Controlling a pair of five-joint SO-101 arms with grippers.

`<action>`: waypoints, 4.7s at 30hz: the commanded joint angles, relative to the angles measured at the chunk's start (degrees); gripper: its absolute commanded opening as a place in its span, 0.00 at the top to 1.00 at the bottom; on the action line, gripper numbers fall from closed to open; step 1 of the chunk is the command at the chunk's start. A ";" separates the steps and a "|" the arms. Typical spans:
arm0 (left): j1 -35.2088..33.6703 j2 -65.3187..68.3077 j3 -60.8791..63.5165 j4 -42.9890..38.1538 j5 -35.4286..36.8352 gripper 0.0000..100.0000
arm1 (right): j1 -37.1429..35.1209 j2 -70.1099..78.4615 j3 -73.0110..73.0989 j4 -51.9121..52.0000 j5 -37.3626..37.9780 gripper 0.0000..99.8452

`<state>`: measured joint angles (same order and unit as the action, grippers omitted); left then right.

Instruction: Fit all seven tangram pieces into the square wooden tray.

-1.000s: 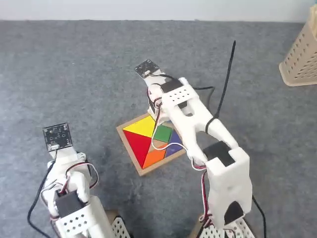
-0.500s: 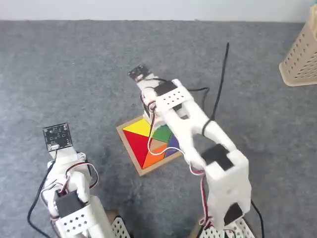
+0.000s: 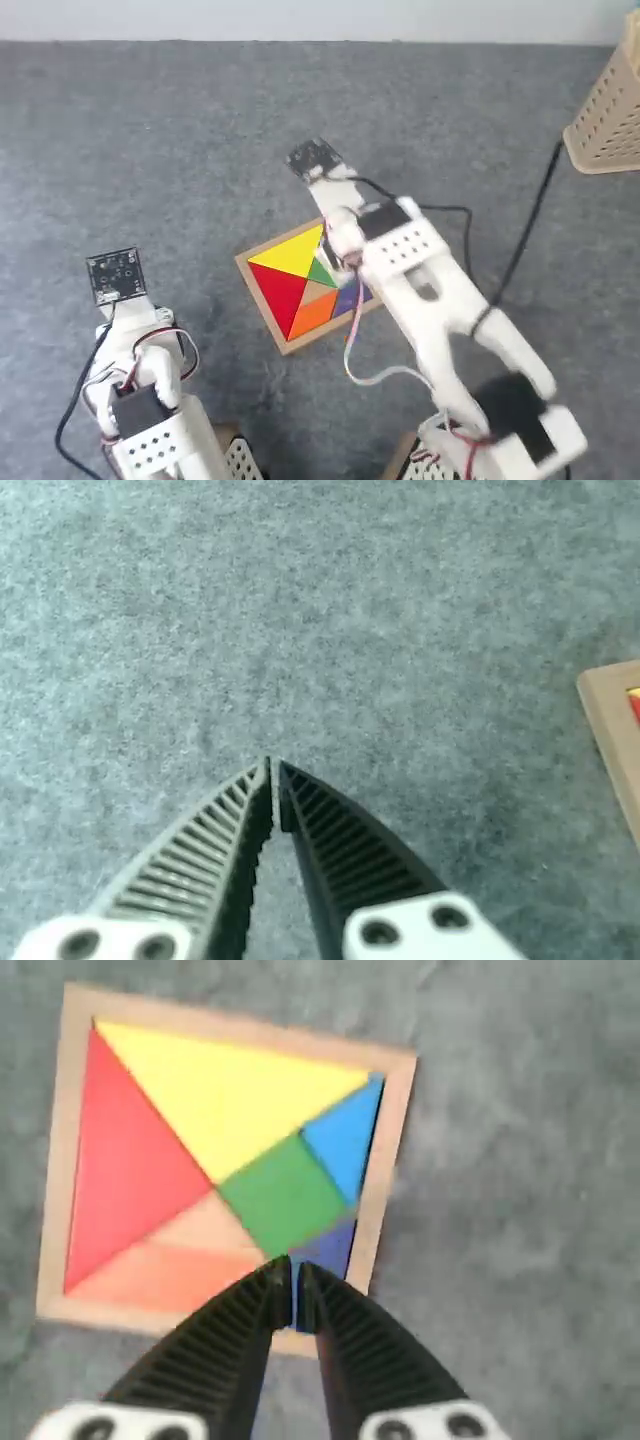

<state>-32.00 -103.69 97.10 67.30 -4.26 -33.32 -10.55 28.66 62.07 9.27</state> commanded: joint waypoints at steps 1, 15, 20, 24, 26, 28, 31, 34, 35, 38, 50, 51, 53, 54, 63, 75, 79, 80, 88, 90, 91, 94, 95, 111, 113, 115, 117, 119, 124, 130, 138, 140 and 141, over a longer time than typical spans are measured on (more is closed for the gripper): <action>0.18 -0.44 -0.48 0.35 0.79 0.99 | 2.42 -10.24 6.86 -1.45 1.76 0.99; 0.18 -0.44 -0.48 0.35 0.79 0.99 | 15.43 -38.99 34.90 -1.63 7.82 0.99; 0.18 -0.44 -0.48 0.35 0.79 0.99 | 19.82 -44.79 40.62 -1.80 12.40 0.99; 0.18 -0.44 -0.48 0.35 0.79 0.99 | 23.25 -49.36 46.07 -1.80 17.14 0.99; 0.18 -0.44 -0.48 0.35 0.79 0.99 | 25.36 -51.91 48.53 -2.07 17.49 0.99; 0.18 -0.44 -0.48 0.35 0.79 0.99 | 28.09 -54.81 51.16 -3.74 17.23 0.99; 0.18 -0.44 -0.48 0.35 0.79 0.99 | 31.87 -59.74 55.65 -5.14 17.14 0.99; 0.18 -0.44 -0.48 0.35 0.79 0.99 | 35.21 -65.27 59.52 -4.62 17.14 0.99; 0.18 -0.44 -0.48 0.35 0.79 0.99 | 36.26 -67.21 60.57 -4.62 17.14 0.99; 0.18 -0.44 -0.48 0.35 0.79 0.99 | 38.81 -73.19 63.74 -4.44 17.14 0.99; 0.18 -0.44 -0.48 0.35 0.79 0.99 | 40.75 -93.93 67.78 7.34 17.05 0.99; 0.18 -0.44 -0.48 0.35 0.79 0.99 | 40.75 -93.58 67.78 7.08 17.05 0.99; 0.18 -0.44 -0.48 0.35 0.79 0.99 | 40.75 -93.32 67.78 6.81 17.05 0.99; 0.18 -0.44 -0.48 0.35 0.79 0.99 | 40.75 -93.23 67.78 6.55 17.05 0.99; 0.18 -0.44 -0.48 0.35 0.79 0.99 | 40.75 -93.23 67.78 6.90 17.49 0.99; 0.18 -0.44 -0.48 0.35 0.79 0.99 | 42.59 -93.32 67.78 9.36 17.58 0.99; 0.18 -0.44 -0.48 0.35 0.79 0.99 | 42.95 -93.32 67.78 9.10 17.58 0.99; 0.18 -0.44 -0.48 0.35 0.79 0.99 | 42.95 -93.32 67.78 9.01 17.58 0.99; 0.18 -0.44 -0.48 0.35 0.79 0.99 | 42.86 -93.32 67.78 8.66 17.58 0.99; 0.18 -0.44 -0.48 0.35 0.79 0.99 | 42.86 -93.32 67.78 8.13 17.58 0.99; 0.18 -0.44 -0.48 0.35 0.79 0.99 | 42.86 -93.32 67.78 7.96 17.58 0.99; 0.18 -0.44 -0.48 0.35 0.79 0.99 | 42.86 -93.32 67.78 7.96 17.58 0.99; 0.18 -0.44 -0.48 0.35 0.79 0.99 | 42.86 -93.32 67.78 7.96 17.58 0.99; 0.18 -0.44 -0.48 0.35 0.79 0.99 | 42.86 -93.32 67.78 7.96 17.58 0.99; 0.18 -0.44 -0.48 0.35 0.79 0.99 | 42.86 -93.32 67.78 7.96 17.58 0.99; 0.18 -0.44 -0.48 0.35 0.79 0.99 | 42.86 -93.32 67.78 7.96 17.58 0.99; 0.18 -0.44 -0.48 0.35 0.79 0.99 | 42.86 -93.32 67.78 7.96 17.58 0.99; 0.18 -0.44 -0.48 0.35 0.79 0.99 | 42.86 -93.32 67.78 7.96 17.58 0.99; 0.18 -0.44 -0.48 0.35 0.79 0.99 | 42.86 -93.32 67.78 7.96 17.58 0.99; 0.18 -0.44 -0.48 0.35 0.79 0.99 | 42.86 -93.32 67.78 7.96 17.58 0.99; 0.18 -0.44 -0.48 0.35 0.79 0.99 | 42.86 -93.32 67.78 7.96 17.58 0.99; 0.18 -0.44 -0.48 0.35 0.79 0.99 | 42.86 -93.32 67.78 7.96 17.58 0.99; 0.18 -0.44 -0.48 0.35 0.79 0.99 | 42.86 -93.32 67.78 7.96 17.58 0.99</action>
<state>-32.00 -103.69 97.10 67.30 -4.26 8.97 -103.03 95.38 71.03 25.71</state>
